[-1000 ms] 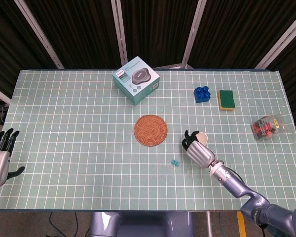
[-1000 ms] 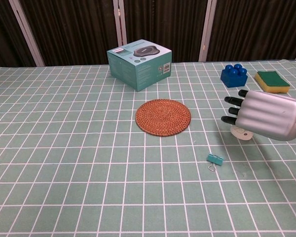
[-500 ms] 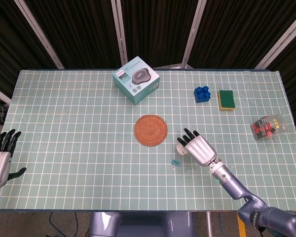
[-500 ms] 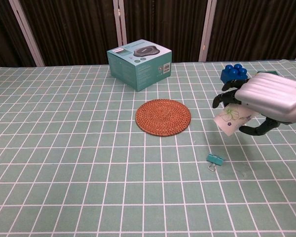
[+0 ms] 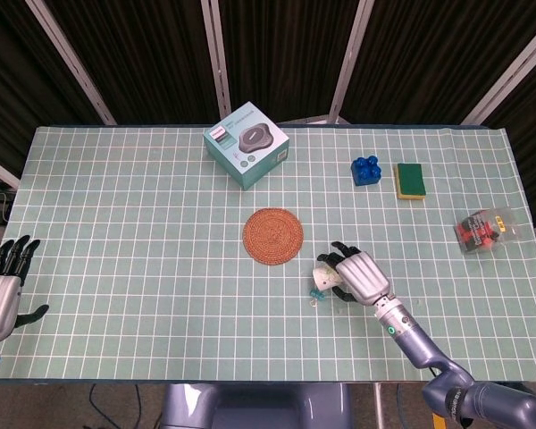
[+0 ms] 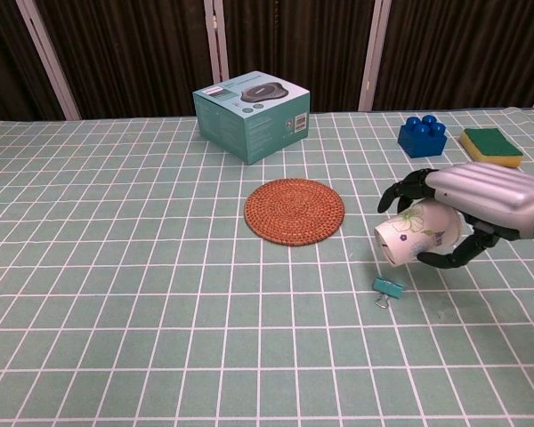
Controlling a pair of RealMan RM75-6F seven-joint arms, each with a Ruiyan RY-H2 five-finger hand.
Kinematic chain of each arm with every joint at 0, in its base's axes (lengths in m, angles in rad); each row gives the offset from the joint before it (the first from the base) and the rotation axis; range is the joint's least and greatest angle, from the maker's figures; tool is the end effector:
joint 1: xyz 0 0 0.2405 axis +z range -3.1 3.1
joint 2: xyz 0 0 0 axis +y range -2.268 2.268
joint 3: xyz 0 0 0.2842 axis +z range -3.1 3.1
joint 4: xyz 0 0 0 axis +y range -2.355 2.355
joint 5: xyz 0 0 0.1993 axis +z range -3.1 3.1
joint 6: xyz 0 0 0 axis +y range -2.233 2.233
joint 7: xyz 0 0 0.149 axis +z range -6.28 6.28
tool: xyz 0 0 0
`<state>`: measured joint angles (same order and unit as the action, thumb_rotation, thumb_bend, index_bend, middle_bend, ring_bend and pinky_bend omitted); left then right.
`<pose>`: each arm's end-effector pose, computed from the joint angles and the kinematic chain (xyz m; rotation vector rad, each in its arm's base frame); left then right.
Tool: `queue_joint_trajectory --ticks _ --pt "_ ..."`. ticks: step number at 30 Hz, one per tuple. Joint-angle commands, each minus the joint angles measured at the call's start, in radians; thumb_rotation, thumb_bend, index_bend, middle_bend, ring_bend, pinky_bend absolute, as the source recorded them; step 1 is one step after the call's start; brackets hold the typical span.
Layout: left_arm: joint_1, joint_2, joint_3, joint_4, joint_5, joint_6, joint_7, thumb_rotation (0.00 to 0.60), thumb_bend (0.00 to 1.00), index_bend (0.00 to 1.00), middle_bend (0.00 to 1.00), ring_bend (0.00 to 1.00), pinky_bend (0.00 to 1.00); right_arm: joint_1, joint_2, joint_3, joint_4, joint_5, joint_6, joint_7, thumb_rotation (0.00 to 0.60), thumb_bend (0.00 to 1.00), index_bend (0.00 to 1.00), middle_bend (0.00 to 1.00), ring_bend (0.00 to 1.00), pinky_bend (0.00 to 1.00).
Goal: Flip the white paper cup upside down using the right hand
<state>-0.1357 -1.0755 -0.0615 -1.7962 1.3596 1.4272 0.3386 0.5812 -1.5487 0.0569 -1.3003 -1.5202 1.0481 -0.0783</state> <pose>-0.3099 0.2013 0.1794 -1.4219 -0.8287 -0.6976 -0.2297 -0.3227 -0.0056 1.9739 -0.8317 0.9636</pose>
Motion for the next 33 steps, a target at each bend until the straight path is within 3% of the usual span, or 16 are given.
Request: queue_joint_trajectory --ticks 1,3,7,13,19,23,27,33 --pt "0.001 0.000 0.000 -0.001 0.001 0.002 -0.001 0.600 0.00 0.00 0.00 0.00 0.00 0.003 0.005 0.000 -0.017 0.018 -0.023 0.005 0.600 0.19 0.15 0.22 0.02 0.22" --pt "0.001 0.001 0.001 -0.002 0.002 0.003 -0.002 0.600 0.00 0.00 0.00 0.00 0.00 0.011 0.027 -0.004 -0.041 0.032 -0.056 0.008 0.600 0.14 0.08 0.10 0.00 0.12" --pt "0.000 0.000 0.004 -0.001 0.002 -0.001 -0.001 0.600 0.00 0.00 0.00 0.00 0.00 0.017 0.062 -0.005 -0.068 0.036 -0.064 -0.044 0.600 0.10 0.02 0.00 0.00 0.01" --pt "0.000 -0.002 0.004 -0.002 0.002 -0.001 0.005 0.600 0.00 0.00 0.00 0.00 0.00 0.007 0.107 -0.020 -0.112 -0.012 -0.005 -0.176 0.600 0.09 0.00 0.00 0.00 0.00" --pt "-0.001 -0.004 0.006 -0.003 0.005 0.000 0.011 0.600 0.00 0.00 0.00 0.00 0.00 0.015 0.145 -0.073 -0.151 -0.142 0.031 -0.472 0.600 0.10 0.00 0.00 0.00 0.00" --pt "0.001 -0.005 0.007 -0.003 0.008 0.005 0.012 0.600 0.00 0.00 0.00 0.00 0.00 0.036 0.119 -0.090 -0.122 -0.223 0.024 -0.659 0.600 0.11 0.00 0.00 0.00 0.00" --pt "0.002 -0.005 0.007 -0.001 0.008 0.007 0.012 0.600 0.00 0.00 0.00 0.00 0.00 0.074 0.083 -0.080 -0.076 -0.278 0.004 -0.754 0.600 0.11 0.00 0.00 0.00 0.00" --pt "-0.001 -0.004 0.002 0.005 -0.001 0.003 0.008 0.600 0.00 0.00 0.00 0.00 0.00 0.114 0.034 -0.046 -0.040 -0.253 -0.074 -0.846 0.600 0.12 0.00 0.00 0.00 0.00"
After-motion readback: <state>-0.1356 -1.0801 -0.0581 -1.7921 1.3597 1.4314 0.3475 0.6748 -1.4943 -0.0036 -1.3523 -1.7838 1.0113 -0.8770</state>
